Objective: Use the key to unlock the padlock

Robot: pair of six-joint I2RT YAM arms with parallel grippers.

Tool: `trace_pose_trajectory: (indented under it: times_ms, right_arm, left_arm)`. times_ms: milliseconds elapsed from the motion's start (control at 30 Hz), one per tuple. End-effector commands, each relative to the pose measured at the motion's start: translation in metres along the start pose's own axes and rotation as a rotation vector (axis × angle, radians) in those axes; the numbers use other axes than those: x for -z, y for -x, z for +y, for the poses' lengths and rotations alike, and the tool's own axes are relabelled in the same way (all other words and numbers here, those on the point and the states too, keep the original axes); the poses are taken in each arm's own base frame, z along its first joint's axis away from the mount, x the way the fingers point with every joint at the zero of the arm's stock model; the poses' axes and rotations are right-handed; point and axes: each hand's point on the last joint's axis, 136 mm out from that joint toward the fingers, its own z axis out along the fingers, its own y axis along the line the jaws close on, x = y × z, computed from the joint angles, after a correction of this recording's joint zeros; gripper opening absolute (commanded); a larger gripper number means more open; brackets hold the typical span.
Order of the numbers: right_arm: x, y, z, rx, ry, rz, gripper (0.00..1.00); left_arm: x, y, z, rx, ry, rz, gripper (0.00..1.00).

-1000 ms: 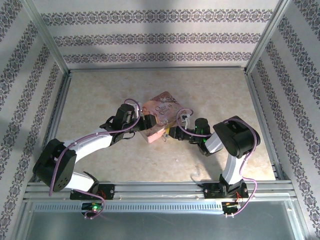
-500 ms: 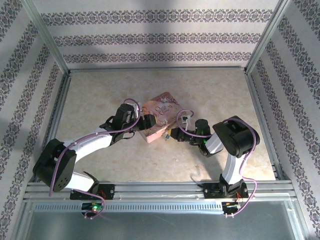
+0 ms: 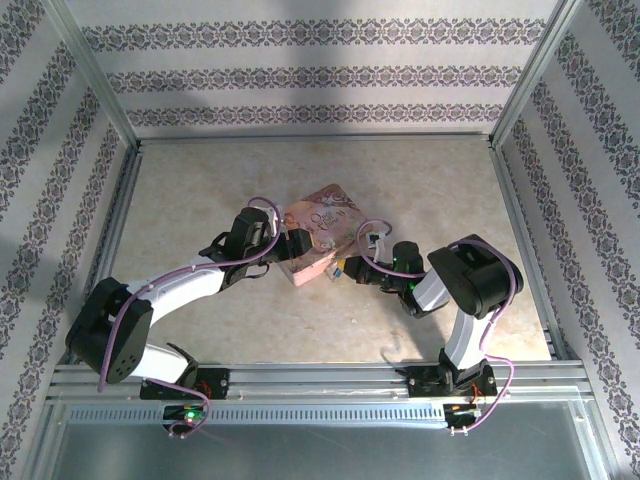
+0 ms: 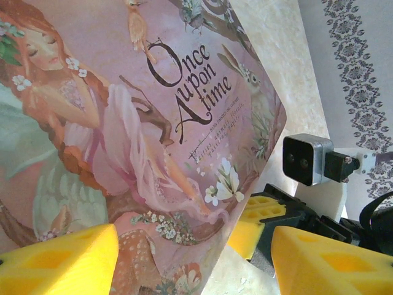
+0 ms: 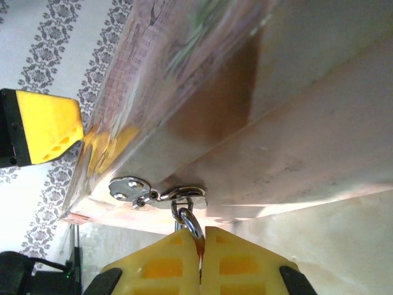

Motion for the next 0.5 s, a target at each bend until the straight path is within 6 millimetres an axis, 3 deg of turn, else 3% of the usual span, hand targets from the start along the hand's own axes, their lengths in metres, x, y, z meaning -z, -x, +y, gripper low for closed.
trace_pose_trajectory:
  times_ms: [0,467]
  right_arm:
    - [0.003,0.015,0.007,-0.022,0.007,-0.078,0.0]
    - [0.0,0.046,0.026,-0.203,0.018,-0.276,0.0]
  left_arm:
    - [-0.003,-0.019,0.024,0.023,0.071,0.057,0.67]
    - [-0.004,-0.019,0.024,0.038,0.055,0.05,0.67]
